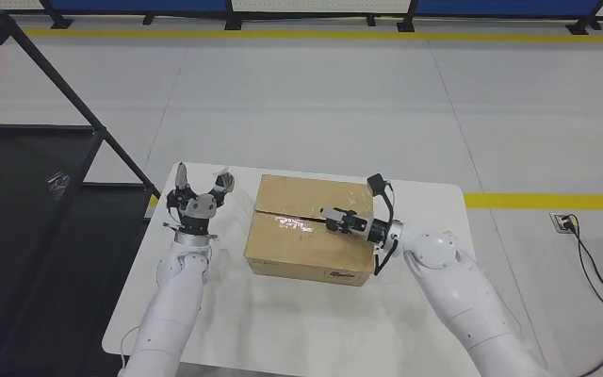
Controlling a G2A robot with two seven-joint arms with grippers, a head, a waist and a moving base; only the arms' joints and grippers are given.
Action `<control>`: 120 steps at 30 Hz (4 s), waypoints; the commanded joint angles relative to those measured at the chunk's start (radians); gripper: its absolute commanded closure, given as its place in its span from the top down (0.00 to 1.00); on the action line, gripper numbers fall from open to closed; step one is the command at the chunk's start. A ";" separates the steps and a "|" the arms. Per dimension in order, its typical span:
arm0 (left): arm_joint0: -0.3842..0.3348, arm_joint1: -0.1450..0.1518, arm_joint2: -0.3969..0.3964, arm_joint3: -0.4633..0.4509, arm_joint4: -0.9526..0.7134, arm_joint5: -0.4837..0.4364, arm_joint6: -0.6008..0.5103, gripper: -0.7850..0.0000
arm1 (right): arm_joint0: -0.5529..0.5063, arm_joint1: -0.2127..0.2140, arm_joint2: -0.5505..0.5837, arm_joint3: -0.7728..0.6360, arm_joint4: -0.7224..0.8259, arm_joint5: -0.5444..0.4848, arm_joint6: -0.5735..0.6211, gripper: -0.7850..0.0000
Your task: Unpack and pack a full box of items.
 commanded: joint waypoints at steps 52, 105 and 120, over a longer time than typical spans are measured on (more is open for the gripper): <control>0.240 -0.010 0.131 -0.596 0.106 0.116 0.253 1.00 | -0.314 0.002 -0.077 -0.561 -0.978 0.012 -0.832 1.00; 0.207 -0.033 0.143 -0.504 0.238 0.057 0.349 1.00 | -0.367 -0.066 0.007 -0.725 -1.274 0.444 -0.832 0.00; 0.262 -0.014 0.074 -0.431 0.192 0.166 0.281 1.00 | -0.392 -0.064 0.085 -0.858 -1.264 0.481 -0.774 0.00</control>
